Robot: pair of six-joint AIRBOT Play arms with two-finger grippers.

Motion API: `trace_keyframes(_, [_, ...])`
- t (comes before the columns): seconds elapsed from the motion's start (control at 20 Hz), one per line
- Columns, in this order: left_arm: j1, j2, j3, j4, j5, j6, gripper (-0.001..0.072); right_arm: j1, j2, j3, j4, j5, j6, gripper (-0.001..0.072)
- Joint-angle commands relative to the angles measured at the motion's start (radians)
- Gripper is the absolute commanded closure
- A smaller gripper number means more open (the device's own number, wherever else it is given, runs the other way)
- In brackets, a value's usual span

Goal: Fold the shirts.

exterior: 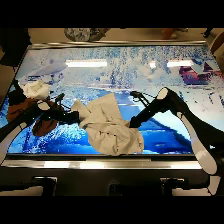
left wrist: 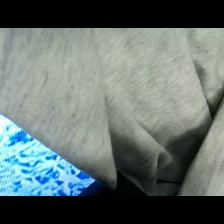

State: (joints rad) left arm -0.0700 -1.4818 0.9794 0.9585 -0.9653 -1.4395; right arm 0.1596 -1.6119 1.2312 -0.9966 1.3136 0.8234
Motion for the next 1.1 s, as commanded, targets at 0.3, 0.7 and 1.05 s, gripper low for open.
trace_keyframes(0.3, [0.037, 0.261, 0.285, 0.093, 0.023, 0.078, 0.0671, -0.093, 0.201, 0.231, -0.166, -0.072, -0.015, 0.067])
trace_keyframes(0.7, [0.127, 0.687, 0.609, 0.309, -0.008, -0.186, 0.0671, -0.201, 0.709, 0.48, -0.413, -0.196, 0.147, 0.067])
trace_keyframes(1.05, [0.121, 0.792, 0.602, 0.349, -0.156, -0.185, 0.0671, -0.2, 0.809, 0.475, -0.463, 0.127, 0.167, 0.0669])
